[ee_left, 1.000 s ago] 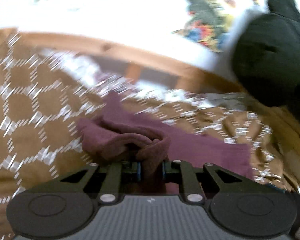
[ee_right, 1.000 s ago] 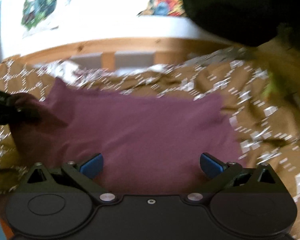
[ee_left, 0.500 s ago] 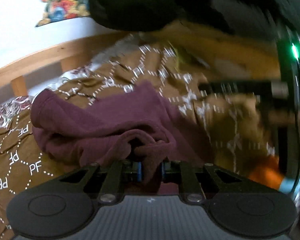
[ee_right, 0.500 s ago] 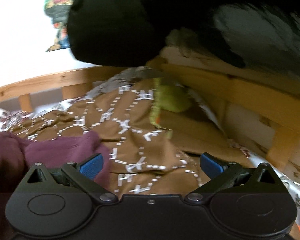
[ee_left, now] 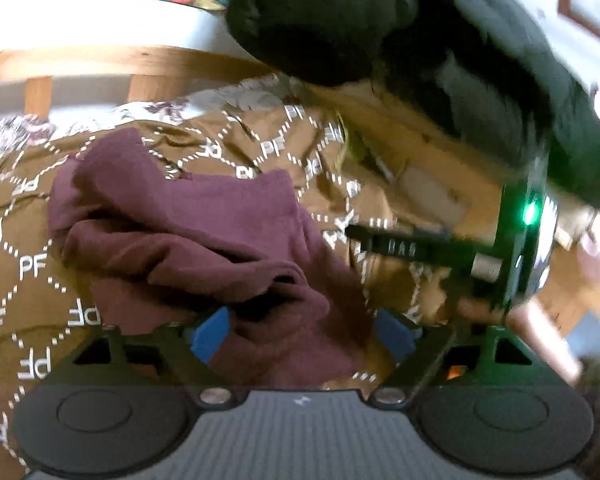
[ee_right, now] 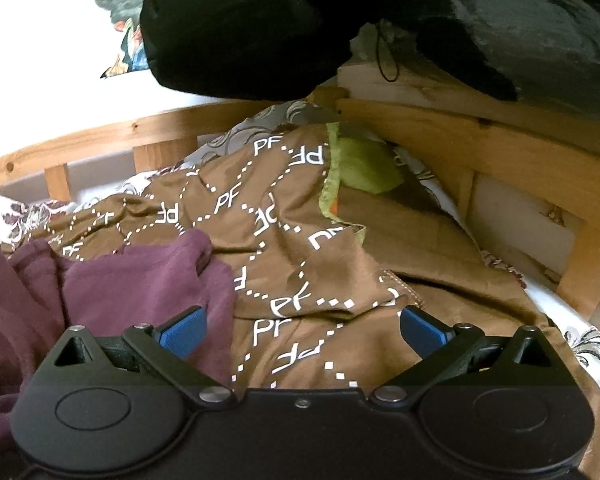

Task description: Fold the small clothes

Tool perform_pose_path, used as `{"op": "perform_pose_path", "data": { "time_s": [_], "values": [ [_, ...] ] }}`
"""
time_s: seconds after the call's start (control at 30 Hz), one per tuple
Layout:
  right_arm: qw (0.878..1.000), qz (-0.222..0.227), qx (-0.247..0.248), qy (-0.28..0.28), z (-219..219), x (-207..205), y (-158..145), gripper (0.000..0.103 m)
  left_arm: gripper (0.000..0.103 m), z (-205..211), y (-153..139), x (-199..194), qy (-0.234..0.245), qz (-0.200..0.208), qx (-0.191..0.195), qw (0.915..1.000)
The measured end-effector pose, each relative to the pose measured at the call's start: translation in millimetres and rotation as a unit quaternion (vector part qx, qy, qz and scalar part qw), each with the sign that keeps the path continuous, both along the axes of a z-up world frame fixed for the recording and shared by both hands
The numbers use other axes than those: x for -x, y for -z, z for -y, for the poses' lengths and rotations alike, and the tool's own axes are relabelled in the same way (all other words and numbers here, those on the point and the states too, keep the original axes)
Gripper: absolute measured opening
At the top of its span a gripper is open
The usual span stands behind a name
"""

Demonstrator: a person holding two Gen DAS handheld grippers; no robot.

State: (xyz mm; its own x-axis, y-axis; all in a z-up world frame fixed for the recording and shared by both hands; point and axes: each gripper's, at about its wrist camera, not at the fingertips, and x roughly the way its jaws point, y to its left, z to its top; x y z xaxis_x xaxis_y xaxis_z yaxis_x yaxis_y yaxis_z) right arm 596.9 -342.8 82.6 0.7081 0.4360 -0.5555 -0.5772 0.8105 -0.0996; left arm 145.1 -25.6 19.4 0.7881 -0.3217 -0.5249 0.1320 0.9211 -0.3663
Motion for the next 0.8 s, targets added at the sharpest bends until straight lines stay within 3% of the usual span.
{"op": "perform_pose_path", "data": {
  "time_s": [0.13,0.27,0.37,0.47,0.57,0.7,0.8],
  "values": [
    [1.0,-0.008,-0.002,-0.002,-1.2,2.3,1.6,0.102,0.09,-36.7,0.5,-5.1,-0.073,-0.015,0.065,0.9951],
    [1.0,-0.01,0.004,-0.009,-4.6,5.3,4.8,0.102,0.089,-77.6,12.8,-27.2,-0.154,-0.055,0.135,0.9772],
    [1.0,-0.014,0.01,-0.013,-6.9,4.8,8.2,0.102,0.089,-100.0,24.4,-47.3,-0.179,-0.073,0.174,0.9656],
    [1.0,-0.019,0.012,-0.014,-7.3,3.4,10.8,0.102,0.088,-107.3,30.3,-63.7,-0.173,-0.078,0.206,0.96],
    [1.0,-0.02,0.015,-0.012,-6.8,2.1,12.9,0.102,0.088,-96.7,21.1,-82.3,-0.141,-0.057,0.191,0.9697],
    [1.0,-0.017,0.013,0.001,-4.3,0.6,13.8,0.102,0.087,-63.9,0.5,-110.6,-0.067,-0.029,0.13,0.9888],
    [1.0,-0.011,0.009,0.015,0.5,-1.7,12.4,0.102,0.086,-44.1,-14.4,-117.2,-0.034,0.001,0.122,0.9919]
  ]
}}
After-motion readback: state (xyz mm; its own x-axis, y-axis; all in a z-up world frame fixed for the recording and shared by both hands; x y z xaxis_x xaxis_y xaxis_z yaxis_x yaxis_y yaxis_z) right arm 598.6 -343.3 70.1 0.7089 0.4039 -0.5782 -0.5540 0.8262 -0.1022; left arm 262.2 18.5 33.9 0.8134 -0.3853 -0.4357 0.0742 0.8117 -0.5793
